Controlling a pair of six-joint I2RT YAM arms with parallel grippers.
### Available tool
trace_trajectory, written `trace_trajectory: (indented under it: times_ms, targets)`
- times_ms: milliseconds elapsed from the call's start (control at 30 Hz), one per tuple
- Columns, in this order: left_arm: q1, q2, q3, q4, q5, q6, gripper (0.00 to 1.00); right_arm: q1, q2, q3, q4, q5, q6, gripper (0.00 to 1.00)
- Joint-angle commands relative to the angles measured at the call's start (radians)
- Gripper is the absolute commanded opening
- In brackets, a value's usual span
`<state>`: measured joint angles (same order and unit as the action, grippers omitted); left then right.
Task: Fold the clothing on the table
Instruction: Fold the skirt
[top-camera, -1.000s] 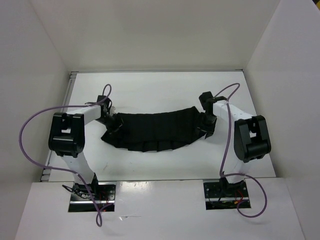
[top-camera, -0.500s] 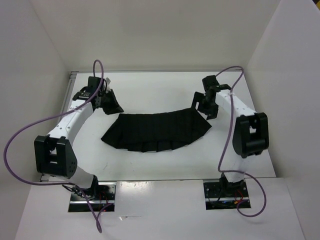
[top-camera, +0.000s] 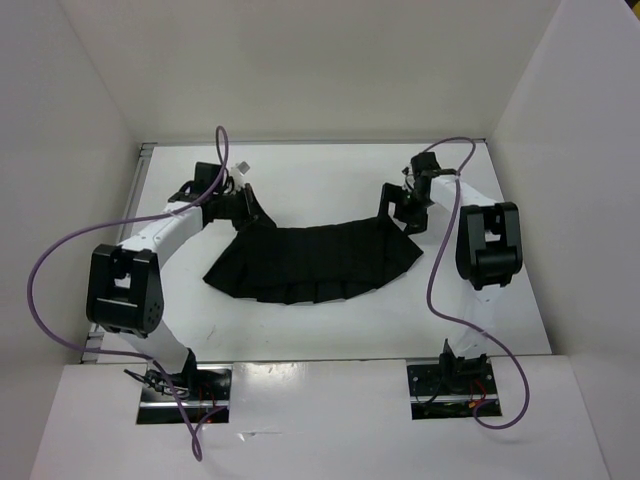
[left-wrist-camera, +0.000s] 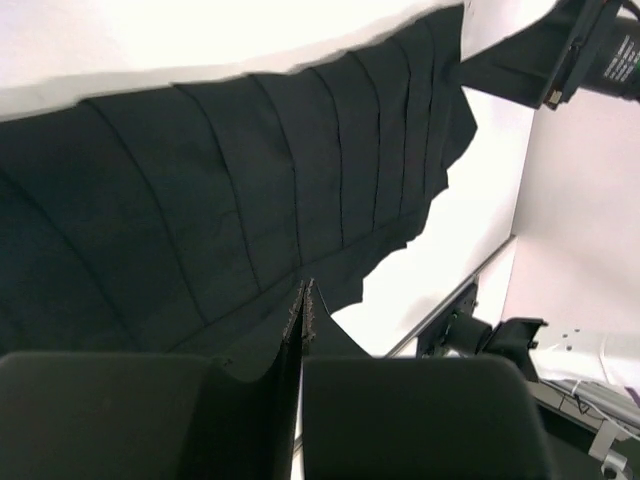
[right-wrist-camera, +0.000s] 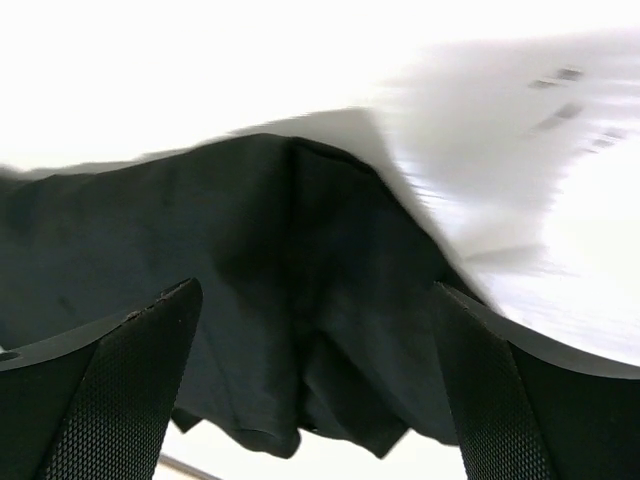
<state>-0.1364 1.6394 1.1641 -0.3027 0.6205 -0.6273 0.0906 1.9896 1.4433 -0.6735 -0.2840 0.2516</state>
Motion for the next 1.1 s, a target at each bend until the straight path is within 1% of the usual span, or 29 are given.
trace_trajectory:
  times_ms: [0, 33, 133, 267, 333, 367, 400, 433, 467, 533, 567, 600, 633, 767, 900, 933, 1033, 1067]
  targets:
    - [-0.021, 0.011, -0.004, 0.06, 0.054, 0.024, 0.0, -0.003, 0.025, -0.03, 0.063, -0.11, -0.022, 0.97]
    - [-0.022, 0.025, -0.004, 0.06, 0.054, 0.024, 0.0, 0.006, 0.034, -0.047, 0.063, -0.145, -0.021, 0.96]
    - [-0.043, 0.052, 0.005, 0.06, 0.054, 0.024, 0.0, 0.03, 0.034, -0.129, 0.089, -0.167, 0.005, 0.95]
    - [-0.087, 0.062, 0.023, 0.06, 0.065, 0.035, 0.0, 0.04, 0.011, -0.196, 0.107, -0.202, 0.029, 0.89]
    - [-0.1, 0.08, 0.023, 0.069, 0.065, 0.035, 0.0, 0.049, 0.011, -0.196, 0.107, -0.228, 0.029, 0.79]
    - [-0.115, 0.08, 0.035, 0.07, 0.065, 0.035, 0.0, 0.049, 0.011, -0.196, 0.107, -0.25, 0.029, 0.72]
    - [-0.126, 0.094, 0.035, 0.07, 0.065, 0.035, 0.0, 0.049, 0.011, -0.196, 0.107, -0.263, 0.029, 0.58]
    - [-0.126, 0.108, 0.046, 0.07, 0.074, 0.035, 0.0, 0.049, 0.011, -0.196, 0.107, -0.279, 0.029, 0.5]
    - [-0.14, 0.108, 0.057, 0.059, 0.085, 0.044, 0.0, 0.049, 0.02, -0.205, 0.107, -0.288, 0.029, 0.34]
    - [-0.164, 0.128, 0.077, 0.048, 0.085, 0.066, 0.0, 0.049, 0.006, -0.215, 0.107, -0.274, 0.04, 0.19]
    - [-0.173, 0.128, 0.088, 0.048, 0.085, 0.075, 0.0, 0.049, -0.006, -0.215, 0.107, -0.265, 0.04, 0.12]
    - [-0.173, 0.138, 0.115, 0.027, 0.085, 0.075, 0.0, 0.049, -0.006, -0.215, 0.107, -0.265, 0.04, 0.07]
    - [-0.199, 0.148, 0.132, 0.017, 0.085, 0.089, 0.0, 0.049, -0.015, -0.215, 0.107, -0.251, 0.049, 0.01]
    - [-0.229, 0.204, 0.198, -0.015, 0.052, 0.101, 0.0, 0.058, -0.025, -0.215, 0.107, -0.239, 0.049, 0.0]
    - [-0.253, 0.258, 0.219, -0.024, -0.037, 0.058, 0.0, 0.058, -0.035, -0.215, 0.107, -0.23, 0.049, 0.0]
    - [-0.265, 0.269, 0.229, -0.045, -0.12, 0.058, 0.0, 0.058, -0.035, -0.215, 0.107, -0.23, 0.049, 0.0]
    - [-0.278, 0.312, 0.27, -0.108, -0.23, 0.046, 0.0, 0.058, -0.058, -0.215, 0.107, -0.23, 0.049, 0.0]
    - [-0.29, 0.324, 0.27, -0.121, -0.248, 0.046, 0.0, 0.058, -0.058, -0.215, 0.107, -0.23, 0.049, 0.0]
